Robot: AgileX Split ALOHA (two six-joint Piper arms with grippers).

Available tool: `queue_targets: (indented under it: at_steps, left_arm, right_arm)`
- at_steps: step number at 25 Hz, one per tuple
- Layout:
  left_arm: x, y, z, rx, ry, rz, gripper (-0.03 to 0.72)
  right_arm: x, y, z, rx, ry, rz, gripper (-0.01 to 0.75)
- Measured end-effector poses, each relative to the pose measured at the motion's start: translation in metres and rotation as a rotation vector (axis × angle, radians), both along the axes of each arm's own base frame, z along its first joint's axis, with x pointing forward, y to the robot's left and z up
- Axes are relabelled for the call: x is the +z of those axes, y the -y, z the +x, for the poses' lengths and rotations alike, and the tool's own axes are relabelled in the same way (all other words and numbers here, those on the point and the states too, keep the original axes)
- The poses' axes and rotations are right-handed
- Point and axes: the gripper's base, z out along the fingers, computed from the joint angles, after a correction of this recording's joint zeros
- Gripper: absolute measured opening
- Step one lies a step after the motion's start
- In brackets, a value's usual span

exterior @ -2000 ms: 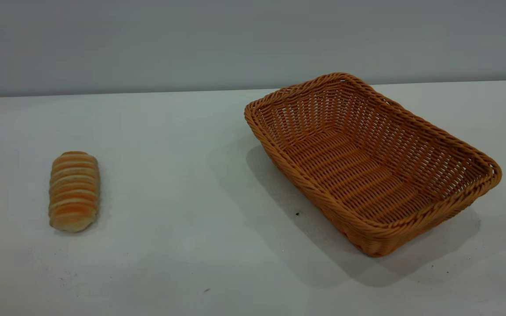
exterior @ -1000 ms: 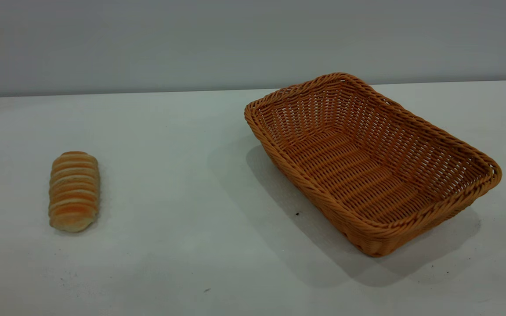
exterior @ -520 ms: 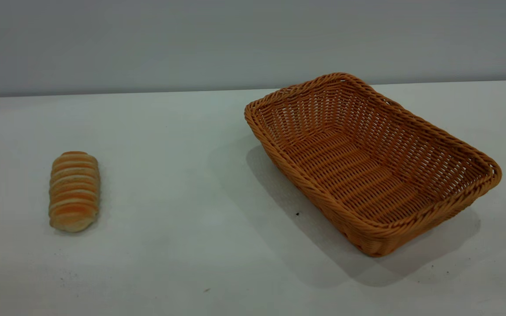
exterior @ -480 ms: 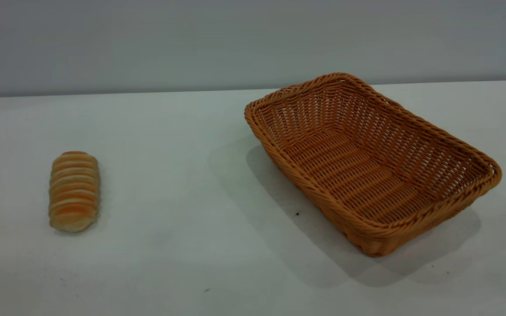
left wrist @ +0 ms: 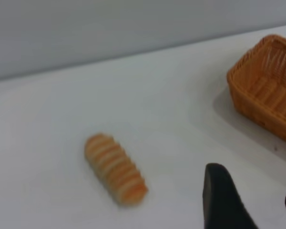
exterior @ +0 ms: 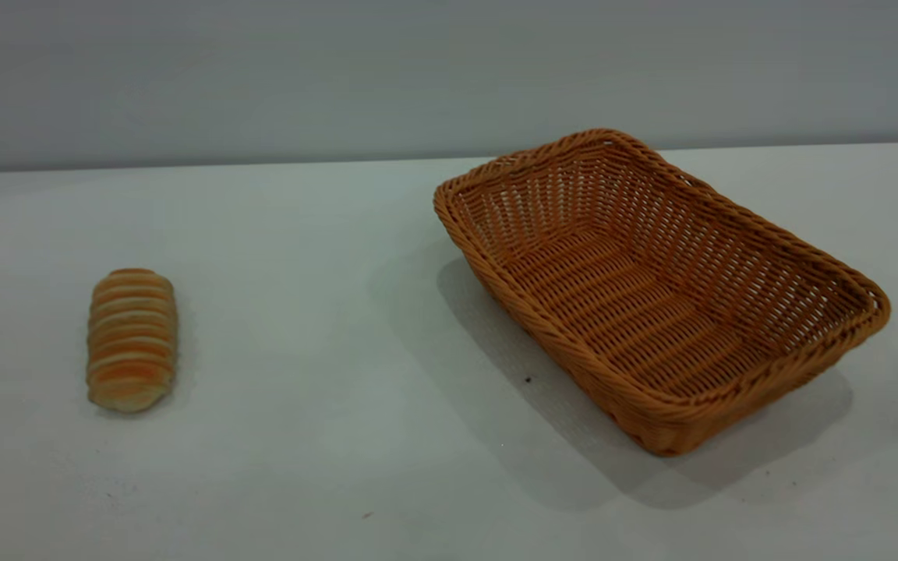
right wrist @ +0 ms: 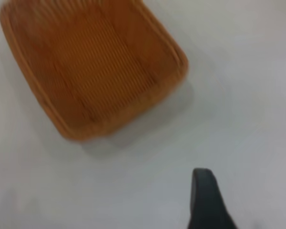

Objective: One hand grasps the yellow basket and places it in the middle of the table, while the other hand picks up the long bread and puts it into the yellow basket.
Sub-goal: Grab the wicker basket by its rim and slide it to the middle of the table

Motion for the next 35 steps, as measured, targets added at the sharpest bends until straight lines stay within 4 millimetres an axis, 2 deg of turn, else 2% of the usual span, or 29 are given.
queue_targets:
  at_steps: [7, 14, 19, 26, 32, 35]
  left_arm:
    - [-0.016, 0.004, 0.05, -0.065, -0.065, 0.11, 0.394]
    - [-0.012, 0.008, 0.1, -0.116, -0.097, 0.202, 0.394]
    - [-0.008, 0.01, 0.138, -0.139, -0.08, 0.261, 0.394]
    - [-0.021, 0.014, 0.197, -0.149, -0.11, 0.293, 0.394]
    - [-0.034, 0.021, 0.236, -0.16, -0.137, 0.295, 0.394]
    - [-0.032, 0.029, 0.248, -0.176, -0.117, 0.297, 0.394]
  right_arm:
    - [-0.017, 0.002, 0.054, -0.041, -0.104, 0.071, 0.452]
    - [-0.044, 0.004, 0.091, -0.093, -0.219, 0.124, 0.452]
    - [-0.062, 0.004, 0.11, -0.151, -0.273, 0.191, 0.452]
    - [-0.087, 0.004, 0.131, -0.231, -0.34, 0.279, 0.452]
    - [-0.107, 0.004, 0.145, -0.285, -0.379, 0.336, 0.452]
    - [-0.118, 0.003, 0.15, -0.306, -0.409, 0.365, 0.452]
